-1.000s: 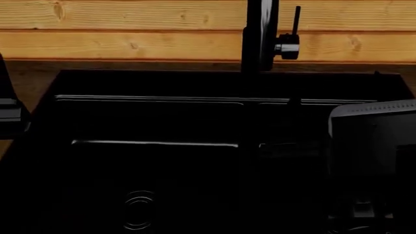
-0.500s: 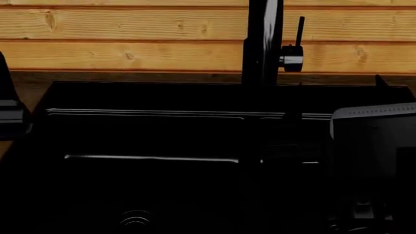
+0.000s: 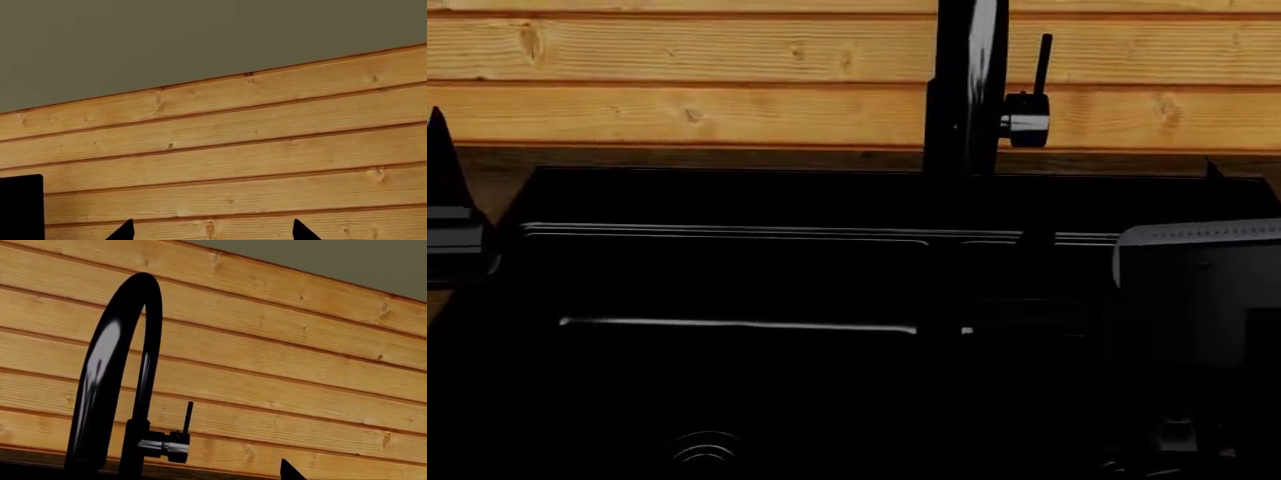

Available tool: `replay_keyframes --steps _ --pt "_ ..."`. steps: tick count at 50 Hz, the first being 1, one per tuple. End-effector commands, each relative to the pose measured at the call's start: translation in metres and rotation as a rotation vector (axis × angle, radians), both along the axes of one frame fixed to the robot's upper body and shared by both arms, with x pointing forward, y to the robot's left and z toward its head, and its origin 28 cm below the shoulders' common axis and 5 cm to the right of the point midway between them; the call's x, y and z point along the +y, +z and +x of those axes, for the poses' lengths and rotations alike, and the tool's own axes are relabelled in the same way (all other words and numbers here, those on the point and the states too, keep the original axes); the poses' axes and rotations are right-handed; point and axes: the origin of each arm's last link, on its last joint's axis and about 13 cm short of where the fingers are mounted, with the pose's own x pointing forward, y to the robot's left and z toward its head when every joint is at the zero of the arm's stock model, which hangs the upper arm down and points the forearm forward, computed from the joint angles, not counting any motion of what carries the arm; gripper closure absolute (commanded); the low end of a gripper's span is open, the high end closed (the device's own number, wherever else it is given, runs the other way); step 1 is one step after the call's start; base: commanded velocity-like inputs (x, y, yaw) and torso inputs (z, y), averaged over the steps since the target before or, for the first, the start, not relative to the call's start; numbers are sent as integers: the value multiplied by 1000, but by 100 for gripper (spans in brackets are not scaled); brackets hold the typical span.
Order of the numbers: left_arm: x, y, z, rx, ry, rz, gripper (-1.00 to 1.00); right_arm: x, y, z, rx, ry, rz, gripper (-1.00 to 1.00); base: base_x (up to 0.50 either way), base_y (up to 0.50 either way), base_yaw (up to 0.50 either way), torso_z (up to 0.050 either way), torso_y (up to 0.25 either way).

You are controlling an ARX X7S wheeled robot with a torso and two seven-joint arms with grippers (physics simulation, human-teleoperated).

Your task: Turn the sink spout to the right.

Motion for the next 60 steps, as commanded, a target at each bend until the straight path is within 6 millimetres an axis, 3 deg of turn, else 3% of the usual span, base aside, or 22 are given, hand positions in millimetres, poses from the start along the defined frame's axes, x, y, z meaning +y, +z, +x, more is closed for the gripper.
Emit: replay_keyframes --steps 1,21,41,60 --pt "-1 1 0 0 -5 0 -100 0 -1 0 3 -6 3 -100 0 0 0 0 0" --pt "-2 -1 0 6 -5 -2 -100 -2 -3 0 9 -66 -5 -100 -242 0 0 0 0" --pt "-4 -1 -3 0 -33 4 -100 -2 -3 1 19 -66 0 -100 -5 0 0 0 0" --pt "-4 -6 0 21 -14 4 -100 20 34 -7 -10 78 80 -100 0 0 0 0 0"
